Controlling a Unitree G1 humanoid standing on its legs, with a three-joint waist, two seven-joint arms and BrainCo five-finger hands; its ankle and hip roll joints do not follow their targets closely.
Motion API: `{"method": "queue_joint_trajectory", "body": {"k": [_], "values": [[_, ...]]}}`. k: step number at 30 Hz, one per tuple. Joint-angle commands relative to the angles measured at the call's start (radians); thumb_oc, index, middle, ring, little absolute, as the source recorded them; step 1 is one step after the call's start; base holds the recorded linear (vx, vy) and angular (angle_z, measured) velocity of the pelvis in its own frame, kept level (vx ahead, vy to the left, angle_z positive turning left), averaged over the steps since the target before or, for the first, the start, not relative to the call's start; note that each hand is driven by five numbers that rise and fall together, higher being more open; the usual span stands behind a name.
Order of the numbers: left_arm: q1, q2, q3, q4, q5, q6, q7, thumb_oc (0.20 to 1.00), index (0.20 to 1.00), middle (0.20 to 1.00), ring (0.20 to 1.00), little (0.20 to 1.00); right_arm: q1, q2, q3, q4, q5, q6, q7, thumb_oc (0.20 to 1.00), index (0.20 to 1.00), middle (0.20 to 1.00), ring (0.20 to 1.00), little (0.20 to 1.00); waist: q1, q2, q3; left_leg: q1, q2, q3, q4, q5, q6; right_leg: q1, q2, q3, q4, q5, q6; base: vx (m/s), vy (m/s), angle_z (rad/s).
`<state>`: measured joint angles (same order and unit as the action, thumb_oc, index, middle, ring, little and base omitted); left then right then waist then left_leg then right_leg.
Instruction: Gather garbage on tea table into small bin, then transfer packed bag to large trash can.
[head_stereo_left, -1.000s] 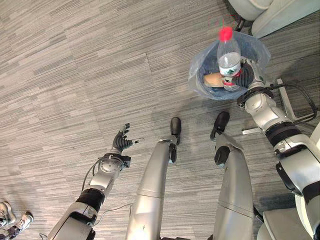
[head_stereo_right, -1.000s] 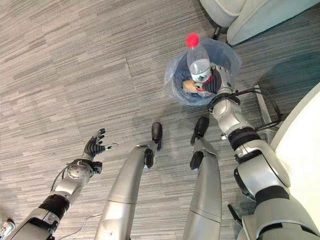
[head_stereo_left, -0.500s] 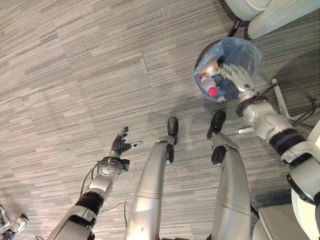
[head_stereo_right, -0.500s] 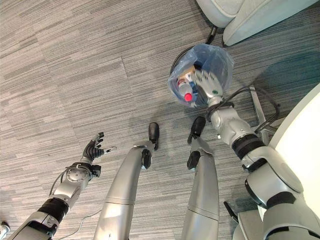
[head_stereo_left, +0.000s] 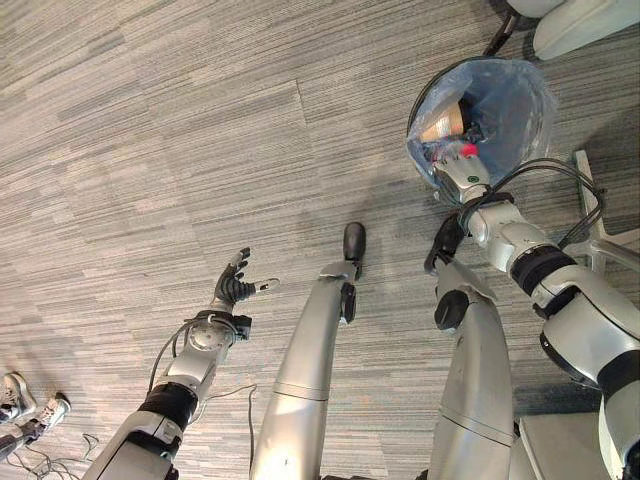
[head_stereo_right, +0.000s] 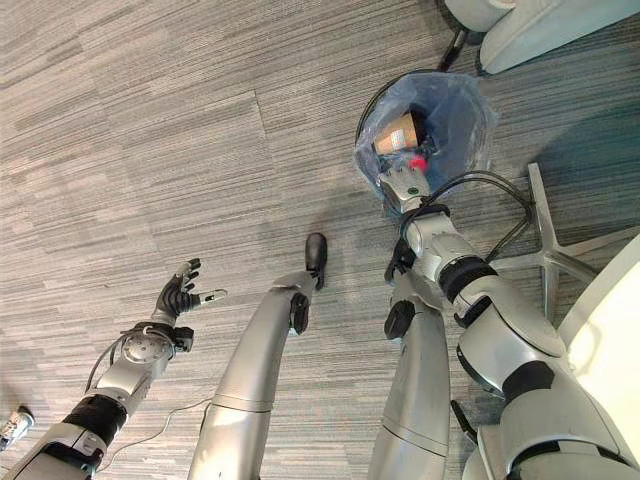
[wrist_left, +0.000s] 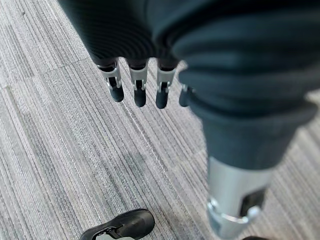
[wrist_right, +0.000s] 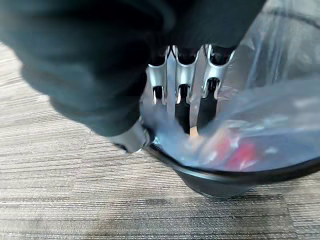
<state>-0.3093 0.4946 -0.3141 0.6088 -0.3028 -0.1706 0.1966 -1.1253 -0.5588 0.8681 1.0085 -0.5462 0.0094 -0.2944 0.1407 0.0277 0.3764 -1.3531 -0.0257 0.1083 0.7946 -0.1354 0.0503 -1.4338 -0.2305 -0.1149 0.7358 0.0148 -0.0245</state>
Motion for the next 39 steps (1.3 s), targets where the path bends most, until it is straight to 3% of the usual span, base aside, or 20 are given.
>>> {"method": "queue_joint_trajectory", "body": {"k": [1,10,18,22,26,31,33,34,39], "values": [[0.046,-0.005,0.022,-0.014,0.002,-0.017,0.007,1.000,1.000,1.000,1.000,1.000,0.013,-0.049,-0.011,-0.064,0.043,-0.003,-0.017,0.200,0.200,0.200,0.200,0.200,-0.004,0.044,-0.007,0.055,-0.030,-0.043,-0.149,0.040,0.004,0.089,0.018,-0.003,0.025,-0.114,0.030,-0.02,-0.017,-0.07],[0.055,-0.017,0.061,-0.009,0.017,-0.002,0.018,1.000,1.000,1.000,1.000,1.000,0.081,-0.078,-0.172,-0.197,0.171,-0.016,-0.053,0.200,0.200,0.200,0.200,0.200,-0.018,0.046,-0.002,0.093,-0.019,-0.048,-0.192,0.056,0.002,0.127,0.029,-0.005,-0.012,-0.094,0.038,-0.02,-0.012,-0.04],[0.061,-0.052,0.081,0.004,0.029,0.023,0.004,1.000,1.000,1.000,1.000,1.000,0.270,0.050,-0.393,-0.410,0.467,-0.091,-0.031,0.200,0.200,0.200,0.200,0.200,-0.032,0.040,-0.011,0.250,-0.004,-0.057,-0.329,0.088,-0.006,0.275,0.033,-0.020,-0.111,-0.064,0.053,-0.05,-0.018,-0.03],[0.054,-0.071,0.087,0.029,0.045,0.040,-0.005,1.000,1.000,1.000,1.000,1.000,0.400,0.144,-0.474,-0.531,0.662,-0.136,0.024,0.200,0.200,0.200,0.200,0.200,-0.051,0.022,-0.020,0.425,-0.006,-0.066,-0.451,0.115,-0.022,0.431,0.034,-0.045,-0.212,-0.031,0.070,-0.05,-0.036,0.09],[0.099,-0.091,0.107,0.043,0.047,0.047,-0.016,1.000,1.000,1.000,1.000,1.000,0.582,0.227,-0.510,-0.691,0.790,-0.163,0.092,0.200,0.200,0.200,0.200,0.200,-0.073,-0.002,-0.035,0.711,-0.010,-0.075,-0.626,0.152,-0.047,0.703,0.040,-0.083,-0.383,0.010,0.088,0.02,-0.023,0.06],[0.216,-0.109,0.136,0.034,0.050,0.054,-0.037,1.000,1.000,1.000,1.000,1.000,0.720,0.232,-0.537,-0.873,0.798,-0.177,0.139,0.200,0.200,0.200,0.200,0.200,-0.091,-0.030,-0.068,0.976,-0.003,-0.057,-0.750,0.189,-0.050,0.988,0.055,-0.124,-0.547,0.069,0.097,0.06,0.023,-0.05],[0.236,-0.113,0.142,0.031,0.051,0.057,-0.041,1.000,1.000,1.000,1.000,1.000,0.738,0.225,-0.541,-0.898,0.789,-0.177,0.147,0.200,0.200,0.200,0.200,0.200,-0.093,-0.032,-0.080,1.009,-0.002,-0.057,-0.761,0.188,-0.048,1.023,0.058,-0.126,-0.567,0.072,0.099,0.11,0.031,-0.10],[0.304,-0.123,0.170,0.014,0.045,0.058,-0.051,1.000,1.000,1.000,1.000,1.000,0.796,0.211,-0.568,-0.969,0.787,-0.183,0.168,0.200,0.200,0.200,0.200,0.200,-0.098,-0.042,-0.118,1.115,0.000,-0.045,-0.805,0.187,-0.051,1.140,0.068,-0.130,-0.629,0.076,0.110,0.10,0.041,-0.08],[0.400,-0.126,0.213,-0.027,0.051,0.064,-0.077,1.000,1.000,1.000,1.000,1.000,0.895,0.193,-0.601,-1.053,0.786,-0.175,0.221,0.200,0.200,0.200,0.200,0.200,-0.103,-0.050,-0.185,1.256,-0.011,-0.028,-0.863,0.179,-0.049,1.277,0.083,-0.129,-0.705,0.090,0.124,0.11,0.076,-0.04]]}}
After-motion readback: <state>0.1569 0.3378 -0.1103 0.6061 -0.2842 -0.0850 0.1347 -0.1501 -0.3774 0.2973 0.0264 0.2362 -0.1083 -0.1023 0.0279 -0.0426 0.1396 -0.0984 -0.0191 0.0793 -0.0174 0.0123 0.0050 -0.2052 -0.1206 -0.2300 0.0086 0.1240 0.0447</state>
